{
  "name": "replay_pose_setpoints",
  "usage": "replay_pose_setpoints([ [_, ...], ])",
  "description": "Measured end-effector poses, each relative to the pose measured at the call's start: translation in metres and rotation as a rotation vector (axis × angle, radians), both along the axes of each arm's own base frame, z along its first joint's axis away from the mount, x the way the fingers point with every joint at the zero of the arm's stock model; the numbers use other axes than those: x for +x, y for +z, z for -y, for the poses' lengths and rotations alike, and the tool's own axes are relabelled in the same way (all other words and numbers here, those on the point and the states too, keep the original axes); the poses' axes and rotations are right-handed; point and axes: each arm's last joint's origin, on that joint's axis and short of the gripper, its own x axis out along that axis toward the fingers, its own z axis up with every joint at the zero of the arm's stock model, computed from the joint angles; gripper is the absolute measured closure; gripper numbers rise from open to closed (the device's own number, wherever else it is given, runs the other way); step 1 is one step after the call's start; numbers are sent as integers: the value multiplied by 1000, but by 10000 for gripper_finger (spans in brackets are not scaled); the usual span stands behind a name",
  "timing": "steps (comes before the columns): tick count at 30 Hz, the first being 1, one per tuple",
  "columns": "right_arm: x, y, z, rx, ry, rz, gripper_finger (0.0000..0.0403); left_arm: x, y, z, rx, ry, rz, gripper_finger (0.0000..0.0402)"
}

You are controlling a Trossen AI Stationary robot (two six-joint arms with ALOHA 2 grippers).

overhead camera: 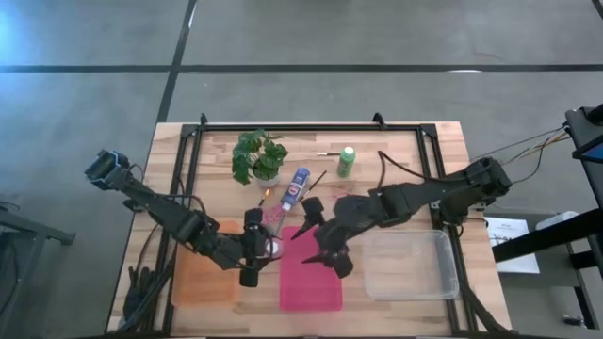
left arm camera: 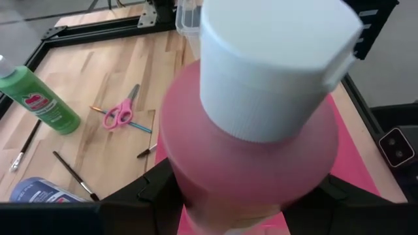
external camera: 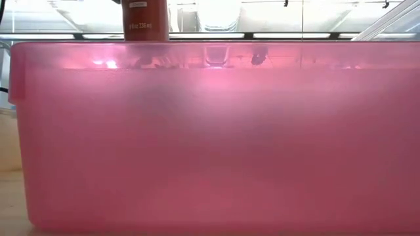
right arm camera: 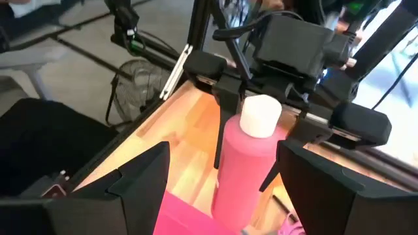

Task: Pick & Place Paint Supplies
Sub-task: Put the pink paint bottle into the transparent bin

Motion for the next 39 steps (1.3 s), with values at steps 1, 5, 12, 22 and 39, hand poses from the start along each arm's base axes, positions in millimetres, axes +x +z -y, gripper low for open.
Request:
replay_pose_setpoints([
  [1, 3, 2, -1, -4, -1, -18, 126, 0, 0, 0, -2, 1, 3, 191],
  [5, 12, 6, -4, -6, 3, -54, 126, 2, 1, -1, -8, 6, 12, 191],
  [12, 28, 1, -9, -14, 8, -67, 126, 4, 1, -5, -8, 18, 18, 191],
  [22, 33, 7, -9, 4, 5, 5, 126, 7, 2, -5, -24, 6, 54, 191],
  [39, 37, 6, 4, 2, -36, 4, 126, 12, 3, -3, -47, -74, 117, 191],
])
